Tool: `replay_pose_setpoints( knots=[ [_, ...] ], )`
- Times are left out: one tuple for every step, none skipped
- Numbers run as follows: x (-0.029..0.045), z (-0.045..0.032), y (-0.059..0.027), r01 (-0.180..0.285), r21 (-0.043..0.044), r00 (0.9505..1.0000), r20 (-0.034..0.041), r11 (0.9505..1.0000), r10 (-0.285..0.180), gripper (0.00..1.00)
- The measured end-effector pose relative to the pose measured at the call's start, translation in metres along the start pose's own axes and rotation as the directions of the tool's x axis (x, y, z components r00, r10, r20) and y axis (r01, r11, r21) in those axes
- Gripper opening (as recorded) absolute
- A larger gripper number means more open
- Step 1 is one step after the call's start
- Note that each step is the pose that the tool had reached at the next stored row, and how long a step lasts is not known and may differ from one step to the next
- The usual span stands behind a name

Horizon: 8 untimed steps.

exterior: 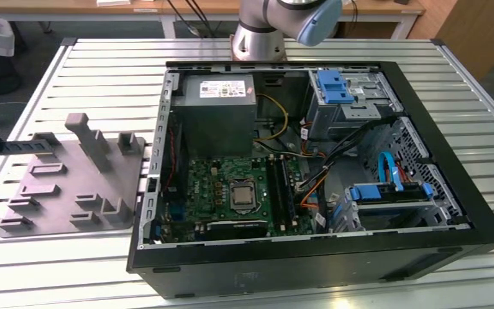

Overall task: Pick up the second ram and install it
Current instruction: 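Pick up the second ram and move it above second insertion slot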

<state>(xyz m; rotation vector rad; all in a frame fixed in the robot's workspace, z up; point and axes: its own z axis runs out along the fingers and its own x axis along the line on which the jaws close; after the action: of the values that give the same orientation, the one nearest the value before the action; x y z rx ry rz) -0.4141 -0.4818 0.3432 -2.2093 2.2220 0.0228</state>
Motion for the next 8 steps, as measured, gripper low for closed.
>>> replay_pose_setpoints(
  knots=[
    [0.0,-0.001,0.0,0.0,-0.0001,1.0,0.0,1.0,0.0,0.14],
    [-0.0001,-0.0043,0.0,0.0,-0.0001,1.0,-0.0001,1.0,0.0,0.14],
    [-0.0001,-0.0052,0.0,0.0,-0.0002,1.0,-0.0001,1.0,0.0,0.14],
    [-0.0001,-0.006,0.0,0.0,-0.0001,1.0,0.0,1.0,0.0,0.14],
    [-0.0001,-0.0068,0.0001,0.0,0.0,1.0,0.0,1.0,0.0,0.14],
    [-0.0001,-0.0078,0.0,0.0,-0.0001,1.0,-0.0001,1.0,0.0,0.14],
    [-0.0001,-0.0086,0.0,0.0,-0.0001,1.0,-0.0001,1.0,0.0,0.14],
    [-0.0001,-0.0095,0.0,0.0,-0.0001,1.0,-0.0001,1.0,0.0,0.14]
  ],
)
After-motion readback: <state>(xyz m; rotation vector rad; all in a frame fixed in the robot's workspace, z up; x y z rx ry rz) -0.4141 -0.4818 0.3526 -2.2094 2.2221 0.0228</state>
